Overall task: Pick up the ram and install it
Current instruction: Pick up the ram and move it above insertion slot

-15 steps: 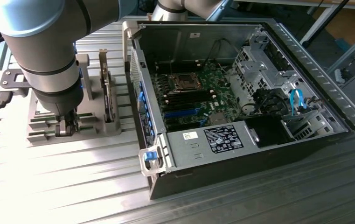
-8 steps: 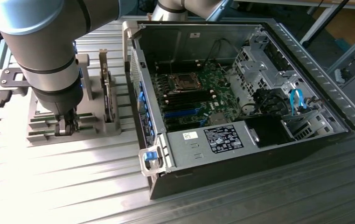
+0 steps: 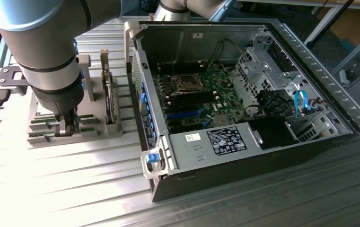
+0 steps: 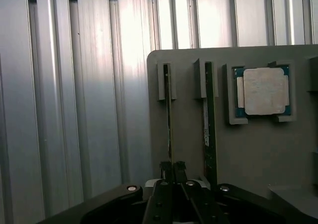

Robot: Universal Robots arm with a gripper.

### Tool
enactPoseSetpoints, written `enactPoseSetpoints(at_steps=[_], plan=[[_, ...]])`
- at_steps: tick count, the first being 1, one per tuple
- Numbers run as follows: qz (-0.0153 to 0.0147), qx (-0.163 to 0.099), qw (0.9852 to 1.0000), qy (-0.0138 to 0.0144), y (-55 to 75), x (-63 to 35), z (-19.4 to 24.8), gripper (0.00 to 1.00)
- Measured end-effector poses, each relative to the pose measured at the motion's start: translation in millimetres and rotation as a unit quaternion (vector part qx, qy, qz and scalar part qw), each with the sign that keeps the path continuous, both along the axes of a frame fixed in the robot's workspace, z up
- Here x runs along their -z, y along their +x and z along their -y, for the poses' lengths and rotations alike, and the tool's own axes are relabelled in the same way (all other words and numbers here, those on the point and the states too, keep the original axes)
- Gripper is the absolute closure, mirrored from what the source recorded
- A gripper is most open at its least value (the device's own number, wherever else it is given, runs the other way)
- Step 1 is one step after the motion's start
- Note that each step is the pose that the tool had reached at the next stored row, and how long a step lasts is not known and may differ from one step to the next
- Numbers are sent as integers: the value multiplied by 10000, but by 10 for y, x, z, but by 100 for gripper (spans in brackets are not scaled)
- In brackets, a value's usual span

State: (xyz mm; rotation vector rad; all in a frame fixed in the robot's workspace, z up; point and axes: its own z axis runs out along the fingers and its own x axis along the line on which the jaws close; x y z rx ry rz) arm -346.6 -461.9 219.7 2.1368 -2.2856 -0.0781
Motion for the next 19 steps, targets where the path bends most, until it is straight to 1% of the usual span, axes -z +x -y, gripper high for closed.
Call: enactPoseSetpoints(at_steps=[1, 4, 6, 15, 19], plan=[[0, 0, 10000, 0, 0, -16, 0, 88], [0, 0, 10000, 0, 0, -121, 0, 88], [0, 0, 10000, 0, 0, -211, 0, 88], [0, 0, 10000, 0, 1, -441, 0, 88], [0, 0, 10000, 0, 4, -560, 0, 88]])
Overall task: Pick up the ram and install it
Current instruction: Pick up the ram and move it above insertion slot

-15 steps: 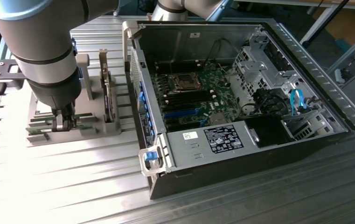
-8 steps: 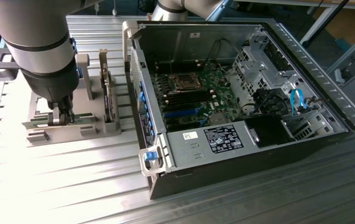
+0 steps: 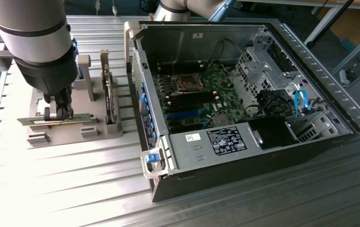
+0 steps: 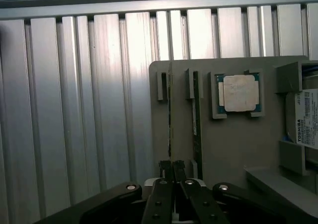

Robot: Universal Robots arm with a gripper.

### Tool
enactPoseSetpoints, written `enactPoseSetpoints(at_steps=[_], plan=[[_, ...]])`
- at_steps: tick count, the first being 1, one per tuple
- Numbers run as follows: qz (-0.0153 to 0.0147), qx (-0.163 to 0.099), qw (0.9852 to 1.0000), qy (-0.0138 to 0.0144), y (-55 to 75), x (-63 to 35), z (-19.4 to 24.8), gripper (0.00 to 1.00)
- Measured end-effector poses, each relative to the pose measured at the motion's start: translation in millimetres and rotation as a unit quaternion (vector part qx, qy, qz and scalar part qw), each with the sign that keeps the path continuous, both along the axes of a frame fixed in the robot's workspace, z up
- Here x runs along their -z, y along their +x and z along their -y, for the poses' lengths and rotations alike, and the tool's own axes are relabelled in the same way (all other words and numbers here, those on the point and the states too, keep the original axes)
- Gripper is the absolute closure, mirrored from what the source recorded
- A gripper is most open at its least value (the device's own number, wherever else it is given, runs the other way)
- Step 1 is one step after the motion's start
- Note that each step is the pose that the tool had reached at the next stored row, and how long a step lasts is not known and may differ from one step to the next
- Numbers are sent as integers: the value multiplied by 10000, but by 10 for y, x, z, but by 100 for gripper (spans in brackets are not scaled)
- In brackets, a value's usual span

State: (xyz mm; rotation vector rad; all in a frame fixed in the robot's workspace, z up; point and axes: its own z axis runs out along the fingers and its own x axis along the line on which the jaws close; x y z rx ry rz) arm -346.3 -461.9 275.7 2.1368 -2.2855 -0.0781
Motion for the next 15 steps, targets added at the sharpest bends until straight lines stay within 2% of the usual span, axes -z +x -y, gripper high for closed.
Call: enactPoseSetpoints(at_steps=[1, 3, 5, 15], plan=[[0, 0, 10000, 0, 1, -31, 0, 88], [0, 0, 10000, 0, 4, -172, 0, 88], [0, 0, 10000, 0, 5, -252, 0, 88], [0, 0, 10000, 0, 10, -563, 0, 88]])
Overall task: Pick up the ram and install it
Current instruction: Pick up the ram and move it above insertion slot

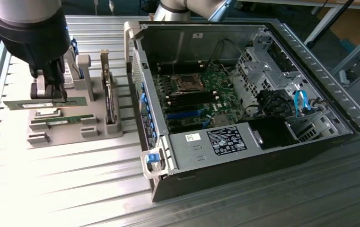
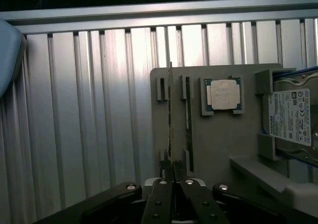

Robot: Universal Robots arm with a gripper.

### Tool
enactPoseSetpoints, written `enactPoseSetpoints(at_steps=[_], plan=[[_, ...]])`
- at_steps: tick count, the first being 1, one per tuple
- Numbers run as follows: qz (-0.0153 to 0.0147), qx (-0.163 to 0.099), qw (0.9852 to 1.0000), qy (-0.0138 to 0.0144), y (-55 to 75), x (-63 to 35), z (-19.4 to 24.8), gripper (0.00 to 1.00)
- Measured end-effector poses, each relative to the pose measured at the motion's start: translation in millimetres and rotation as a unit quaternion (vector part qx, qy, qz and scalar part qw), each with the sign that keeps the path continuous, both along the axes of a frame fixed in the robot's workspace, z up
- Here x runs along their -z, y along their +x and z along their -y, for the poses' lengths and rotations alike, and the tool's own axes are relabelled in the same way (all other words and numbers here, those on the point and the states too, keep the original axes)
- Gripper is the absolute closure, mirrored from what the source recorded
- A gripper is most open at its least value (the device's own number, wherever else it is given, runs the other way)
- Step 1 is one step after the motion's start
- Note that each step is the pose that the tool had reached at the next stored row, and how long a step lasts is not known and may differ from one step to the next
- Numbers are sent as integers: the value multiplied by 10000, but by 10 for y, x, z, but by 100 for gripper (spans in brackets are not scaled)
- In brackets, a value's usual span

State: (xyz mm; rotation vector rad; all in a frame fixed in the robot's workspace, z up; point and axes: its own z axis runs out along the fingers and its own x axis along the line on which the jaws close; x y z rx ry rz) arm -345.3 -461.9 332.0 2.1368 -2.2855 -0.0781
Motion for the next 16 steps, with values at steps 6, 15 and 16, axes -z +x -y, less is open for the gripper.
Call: enactPoseSetpoints(at_steps=[6, 15, 16], plan=[[0, 0, 10000, 0, 2, -189, 0, 88], [0, 0, 10000, 0, 4, -494, 0, 88], [0, 0, 10000, 0, 4, -556, 0, 88]])
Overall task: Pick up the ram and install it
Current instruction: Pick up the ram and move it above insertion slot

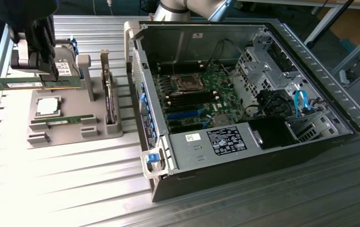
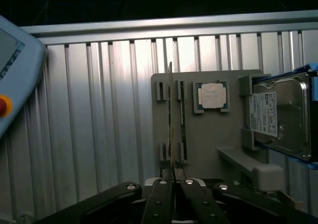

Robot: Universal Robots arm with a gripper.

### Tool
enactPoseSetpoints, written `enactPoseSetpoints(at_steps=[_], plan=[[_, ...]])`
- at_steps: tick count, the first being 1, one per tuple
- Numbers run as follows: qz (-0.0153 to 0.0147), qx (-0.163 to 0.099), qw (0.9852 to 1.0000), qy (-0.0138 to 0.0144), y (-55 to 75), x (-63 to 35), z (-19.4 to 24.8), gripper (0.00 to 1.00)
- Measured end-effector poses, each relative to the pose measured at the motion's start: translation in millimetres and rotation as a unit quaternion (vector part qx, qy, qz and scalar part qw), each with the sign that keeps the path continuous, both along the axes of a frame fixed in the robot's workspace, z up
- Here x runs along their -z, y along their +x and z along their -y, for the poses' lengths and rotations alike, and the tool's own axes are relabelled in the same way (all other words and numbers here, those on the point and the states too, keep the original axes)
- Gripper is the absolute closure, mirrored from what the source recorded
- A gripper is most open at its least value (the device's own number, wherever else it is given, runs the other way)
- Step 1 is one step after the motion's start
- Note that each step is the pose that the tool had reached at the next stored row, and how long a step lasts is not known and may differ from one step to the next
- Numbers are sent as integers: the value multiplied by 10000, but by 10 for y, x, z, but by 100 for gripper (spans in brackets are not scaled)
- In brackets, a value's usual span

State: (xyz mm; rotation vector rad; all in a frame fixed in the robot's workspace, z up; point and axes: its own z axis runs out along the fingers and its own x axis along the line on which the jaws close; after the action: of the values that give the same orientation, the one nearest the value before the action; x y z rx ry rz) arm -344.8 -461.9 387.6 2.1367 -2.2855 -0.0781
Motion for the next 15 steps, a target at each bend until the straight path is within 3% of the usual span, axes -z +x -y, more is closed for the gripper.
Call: enactPoseSetpoints(at_steps=[6, 15], plan=[[-1, -1, 10000, 0, 16, -28, 0, 88], [-5, 0, 10000, 0, 225, -29, 0, 88]])
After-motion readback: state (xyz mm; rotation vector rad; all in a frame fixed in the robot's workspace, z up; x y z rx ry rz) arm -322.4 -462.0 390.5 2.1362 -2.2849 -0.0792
